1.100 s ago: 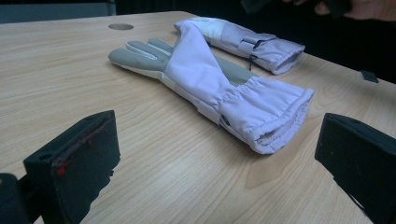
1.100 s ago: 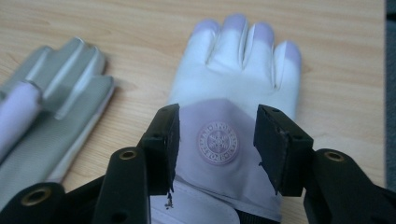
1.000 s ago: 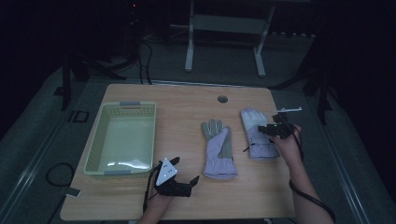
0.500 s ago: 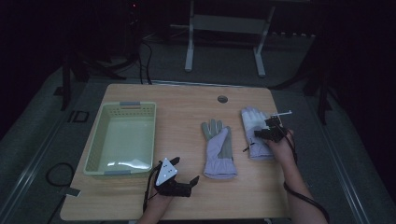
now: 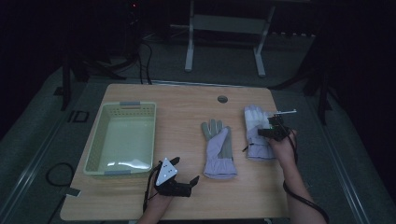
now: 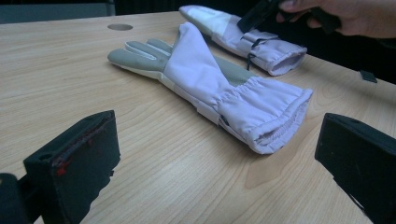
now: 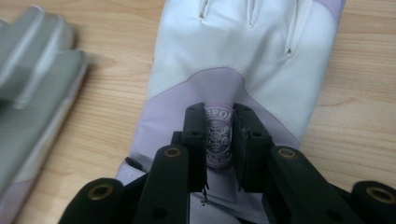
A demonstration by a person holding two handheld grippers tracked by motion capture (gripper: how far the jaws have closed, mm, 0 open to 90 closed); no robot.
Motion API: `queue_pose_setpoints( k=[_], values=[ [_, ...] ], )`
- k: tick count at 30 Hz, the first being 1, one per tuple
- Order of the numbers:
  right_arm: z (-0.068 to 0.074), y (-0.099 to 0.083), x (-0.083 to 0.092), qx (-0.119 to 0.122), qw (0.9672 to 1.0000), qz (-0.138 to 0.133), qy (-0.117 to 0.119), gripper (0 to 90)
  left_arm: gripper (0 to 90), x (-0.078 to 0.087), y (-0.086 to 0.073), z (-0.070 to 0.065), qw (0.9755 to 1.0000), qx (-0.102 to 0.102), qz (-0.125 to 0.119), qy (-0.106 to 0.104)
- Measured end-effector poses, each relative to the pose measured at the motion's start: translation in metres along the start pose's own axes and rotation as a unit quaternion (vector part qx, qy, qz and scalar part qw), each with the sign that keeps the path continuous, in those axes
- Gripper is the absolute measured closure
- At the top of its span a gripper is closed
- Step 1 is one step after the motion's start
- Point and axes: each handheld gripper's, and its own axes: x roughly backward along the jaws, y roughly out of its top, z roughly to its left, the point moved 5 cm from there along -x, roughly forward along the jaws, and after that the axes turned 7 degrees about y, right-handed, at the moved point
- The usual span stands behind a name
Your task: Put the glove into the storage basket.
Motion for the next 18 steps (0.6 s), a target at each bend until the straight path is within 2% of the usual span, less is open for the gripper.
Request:
queue_pose_setpoints(
  k=[4, 8, 10, 14, 18],
  values=[
    [0.003, 0.003, 0.016, 0.010, 0.9999, -0.006, 0.006, 77.8, 0.2, 0.000, 0.000, 0.000, 1.0000, 0.000, 0.000, 0.001],
    [0.007, 0.004, 0.034, 0.004, 0.9998, -0.013, 0.014, 78.3, 0.2, 0.000, 0.000, 0.000, 1.0000, -0.001, 0.001, 0.002],
    [0.010, 0.003, 0.042, 0.010, 0.9997, -0.014, 0.018, 78.3, 0.2, 0.000, 0.000, 0.000, 1.0000, -0.001, 0.001, 0.001],
    [0.018, -0.001, 0.061, 0.010, 0.9991, -0.015, 0.037, 78.4, 0.2, 0.000, 0.000, 0.000, 1.0000, -0.001, 0.001, 0.002],
    [0.026, -0.008, 0.076, 0.016, 0.9990, -0.018, 0.037, 78.3, 0.2, 0.000, 0.000, 0.000, 1.0000, -0.002, 0.001, 0.002]
  ],
)
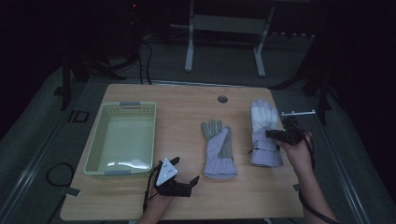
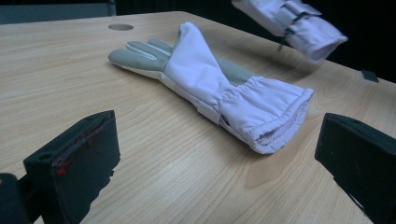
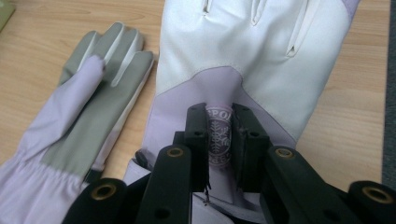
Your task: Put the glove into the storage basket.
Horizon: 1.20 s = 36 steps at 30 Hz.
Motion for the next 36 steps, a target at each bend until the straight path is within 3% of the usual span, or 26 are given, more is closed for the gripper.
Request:
queue_pose_setpoints(
  k=[4, 8, 15, 24, 29, 36],
  values=[
    [0.006, -0.012, 0.007, 0.006, 0.9999, 0.004, -0.013, 78.2, 0.2, 0.000, 0.000, 0.000, 1.0000, 0.000, 0.000, 0.000],
    [0.008, -0.025, 0.005, 0.003, 0.9999, 0.007, -0.010, 78.1, 0.2, 0.000, 0.000, 0.000, 1.0000, 0.000, 0.000, -0.001],
    [0.006, -0.044, -0.015, -0.009, 0.9994, 0.033, -0.010, 78.0, 0.2, 0.000, 0.000, 0.000, 1.0000, 0.001, 0.000, -0.002],
    [-0.001, -0.051, -0.042, -0.011, 0.9984, 0.054, -0.016, 76.0, 0.2, 0.000, 0.000, 0.001, 1.0000, 0.002, 0.001, -0.002],
    [-0.003, -0.053, -0.048, -0.005, 0.9982, 0.057, -0.016, 67.3, 0.2, 0.000, 0.000, 0.000, 1.0000, -0.001, 0.000, -0.003],
    [-0.002, -0.042, -0.027, 0.001, 0.9998, 0.022, -0.001, 45.6, 0.2, 0.000, 0.000, 0.000, 1.0000, 0.003, 0.000, -0.005]
  ],
)
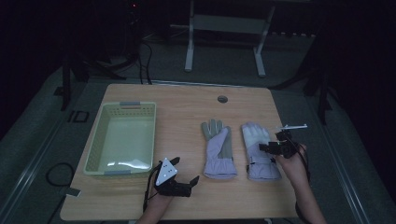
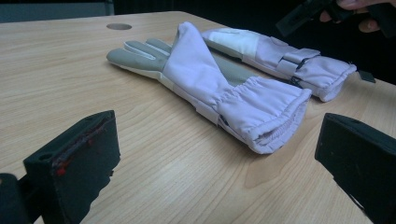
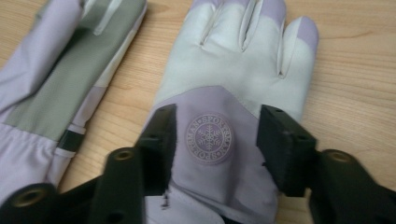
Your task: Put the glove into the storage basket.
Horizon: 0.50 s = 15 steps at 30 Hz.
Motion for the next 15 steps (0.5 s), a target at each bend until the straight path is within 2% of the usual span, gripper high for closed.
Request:
queue_pose_setpoints(
  k=[2, 5, 8, 11, 15],
  values=[
    [0.000, -0.002, 0.001, 0.007, 0.9999, -0.002, -0.010, 43.0, 0.2, 0.000, 0.000, 0.000, 1.0000, 0.001, 0.001, -0.003],
    [-0.002, -0.006, -0.005, 0.002, 1.0000, -0.005, -0.006, 44.1, 0.2, 0.000, 0.000, -0.001, 1.0000, -0.001, 0.001, -0.003],
    [-0.003, -0.012, -0.014, 0.011, 0.9999, -0.003, -0.004, 45.6, 0.2, 0.000, 0.000, -0.001, 1.0000, 0.000, 0.002, -0.003],
    [-0.006, -0.020, -0.026, 0.016, 0.9998, 0.010, -0.005, 52.2, 0.2, 0.000, 0.000, -0.001, 1.0000, 0.001, 0.001, -0.003],
    [-0.003, -0.024, -0.027, 0.008, 0.9999, 0.002, -0.010, 63.0, 0.2, 0.000, 0.000, -0.001, 1.0000, -0.001, 0.001, -0.002]
  ],
)
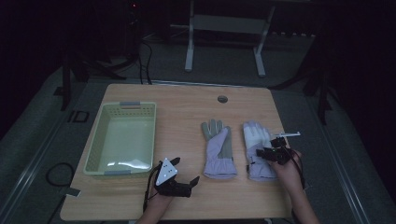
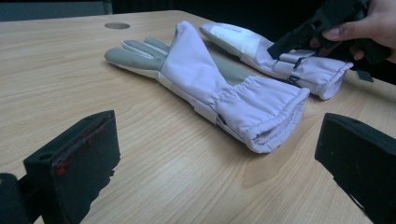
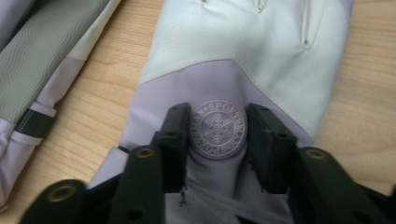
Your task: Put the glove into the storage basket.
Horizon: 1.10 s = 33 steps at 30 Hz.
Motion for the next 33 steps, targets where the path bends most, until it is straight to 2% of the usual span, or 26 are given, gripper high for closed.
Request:
queue_pose_setpoints(
  k=[2, 7, 11, 13, 17, 19, 20, 24, 27, 31, 33],
  values=[
    [0.005, 0.000, -0.001, 0.008, 0.9998, 0.009, -0.016, 66.8, 0.2, 0.000, 0.000, 0.000, 1.0000, 0.000, 0.000, 0.000],
    [0.008, 0.005, 0.003, 0.004, 0.9995, 0.020, -0.022, 74.6, 0.2, 0.000, 0.000, 0.000, 1.0000, 0.001, 0.001, 0.000],
    [0.011, 0.012, 0.018, -0.005, 1.0000, 0.006, -0.001, 77.7, 0.2, 0.000, 0.000, 0.001, 1.0000, 0.001, 0.001, 0.000],
    [0.013, 0.017, 0.028, -0.010, 0.9999, -0.002, -0.002, 78.0, 0.2, 0.000, 0.000, 0.001, 1.0000, 0.001, 0.001, 0.001],
    [0.019, 0.027, 0.041, -0.007, 0.9999, -0.013, -0.007, 78.8, 0.2, 0.000, 0.000, 0.001, 1.0000, 0.003, 0.002, 0.002],
    [0.024, 0.034, 0.048, -0.003, 0.9998, -0.017, -0.001, 78.9, 0.2, 0.000, 0.000, 0.001, 1.0000, 0.004, 0.001, 0.002],
    [0.032, 0.040, 0.054, 0.003, 0.9998, -0.019, 0.007, 78.9, 0.2, 0.000, 0.000, 0.001, 1.0000, 0.004, 0.001, 0.002],
    [0.049, 0.055, 0.066, 0.009, 0.9994, -0.030, 0.010, 78.8, 0.2, 0.000, 0.000, 0.001, 1.0000, 0.004, 0.001, 0.001],
    [0.063, 0.062, 0.068, 0.010, 0.9996, -0.025, 0.011, 78.8, 0.2, 0.000, 0.000, 0.001, 1.0000, 0.006, 0.001, 0.001],
    [0.087, 0.068, 0.065, 0.018, 0.9995, -0.025, -0.006, 78.8, 0.2, 0.000, 0.000, 0.001, 1.0000, 0.004, 0.001, 0.002],
    [0.096, 0.070, 0.063, 0.017, 0.9995, -0.026, 0.000, 78.8, 0.2, 0.000, 0.000, 0.001, 1.0000, 0.004, 0.001, 0.002]
  ],
)
